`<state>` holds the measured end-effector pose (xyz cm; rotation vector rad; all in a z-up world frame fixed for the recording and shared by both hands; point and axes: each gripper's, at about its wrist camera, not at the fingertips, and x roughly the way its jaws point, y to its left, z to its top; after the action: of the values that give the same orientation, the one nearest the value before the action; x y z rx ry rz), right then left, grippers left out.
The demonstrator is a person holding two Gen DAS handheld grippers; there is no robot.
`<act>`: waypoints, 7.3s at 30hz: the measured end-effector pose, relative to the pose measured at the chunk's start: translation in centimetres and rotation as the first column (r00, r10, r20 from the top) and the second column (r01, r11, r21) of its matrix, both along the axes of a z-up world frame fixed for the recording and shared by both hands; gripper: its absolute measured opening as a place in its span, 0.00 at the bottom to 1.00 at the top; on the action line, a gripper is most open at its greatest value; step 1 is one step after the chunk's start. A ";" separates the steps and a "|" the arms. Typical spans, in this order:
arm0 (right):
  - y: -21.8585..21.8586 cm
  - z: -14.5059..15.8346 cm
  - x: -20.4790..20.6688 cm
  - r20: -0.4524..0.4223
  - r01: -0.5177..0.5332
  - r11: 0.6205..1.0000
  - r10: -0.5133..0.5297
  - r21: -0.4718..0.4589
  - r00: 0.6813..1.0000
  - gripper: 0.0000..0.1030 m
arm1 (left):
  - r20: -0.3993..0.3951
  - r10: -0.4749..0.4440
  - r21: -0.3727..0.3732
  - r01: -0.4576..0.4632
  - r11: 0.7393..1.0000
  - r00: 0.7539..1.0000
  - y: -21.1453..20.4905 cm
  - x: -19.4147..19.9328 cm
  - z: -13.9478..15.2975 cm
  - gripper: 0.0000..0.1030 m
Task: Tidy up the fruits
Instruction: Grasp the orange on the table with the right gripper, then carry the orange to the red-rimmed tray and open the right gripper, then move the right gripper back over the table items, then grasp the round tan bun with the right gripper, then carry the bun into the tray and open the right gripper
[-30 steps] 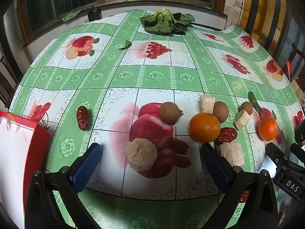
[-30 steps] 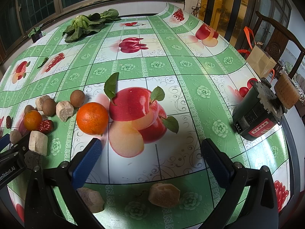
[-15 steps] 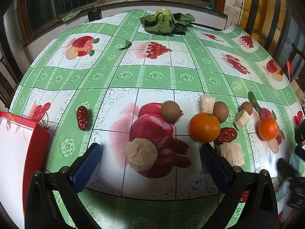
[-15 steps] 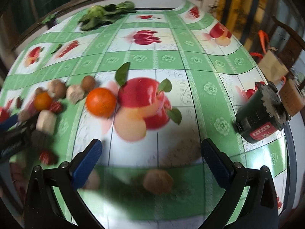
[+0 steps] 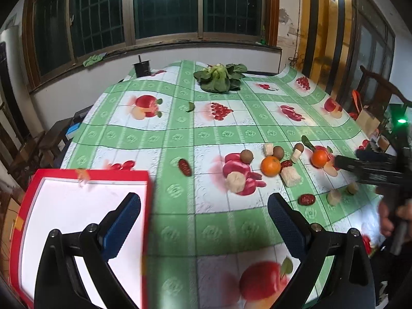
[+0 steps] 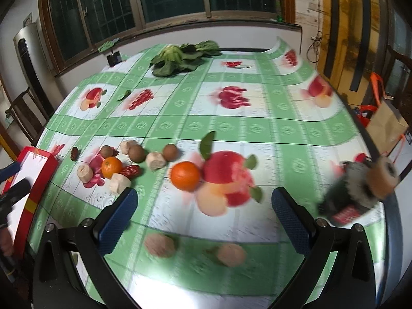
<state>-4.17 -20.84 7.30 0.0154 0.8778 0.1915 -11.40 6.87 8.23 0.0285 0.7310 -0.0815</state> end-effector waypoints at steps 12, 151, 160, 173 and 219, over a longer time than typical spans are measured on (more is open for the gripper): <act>1.7 -3.9 4.3 -0.134 0.026 1.000 -0.024 0.010 0.991 0.59 | -0.100 -0.188 -0.056 0.183 0.981 0.977 -3.3 4.0 -1.8 0.68; -7.1 -3.4 -3.2 -0.078 0.130 0.960 -0.114 0.249 0.990 0.29 | -0.188 -0.422 0.031 0.435 0.900 0.887 -16.5 0.7 -3.4 0.74; -9.6 -2.5 -4.5 0.032 0.063 0.869 -0.090 0.491 0.995 0.29 | -0.265 -0.464 0.022 0.487 0.873 0.845 -19.5 3.9 -6.0 0.48; -9.6 -2.3 -4.6 0.042 0.054 0.867 -0.086 0.495 0.995 0.29 | -0.239 -0.457 0.000 0.471 0.882 0.857 -19.7 4.3 -6.9 0.27; 28.9 -0.7 -8.6 0.038 -0.547 0.766 0.569 0.337 0.821 0.29 | 0.043 0.347 0.084 -0.349 0.933 0.937 12.9 -5.9 -2.2 0.27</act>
<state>-12.75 8.02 6.58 0.0773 0.8887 0.9126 -17.28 19.76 6.06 -0.0141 0.7026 0.2913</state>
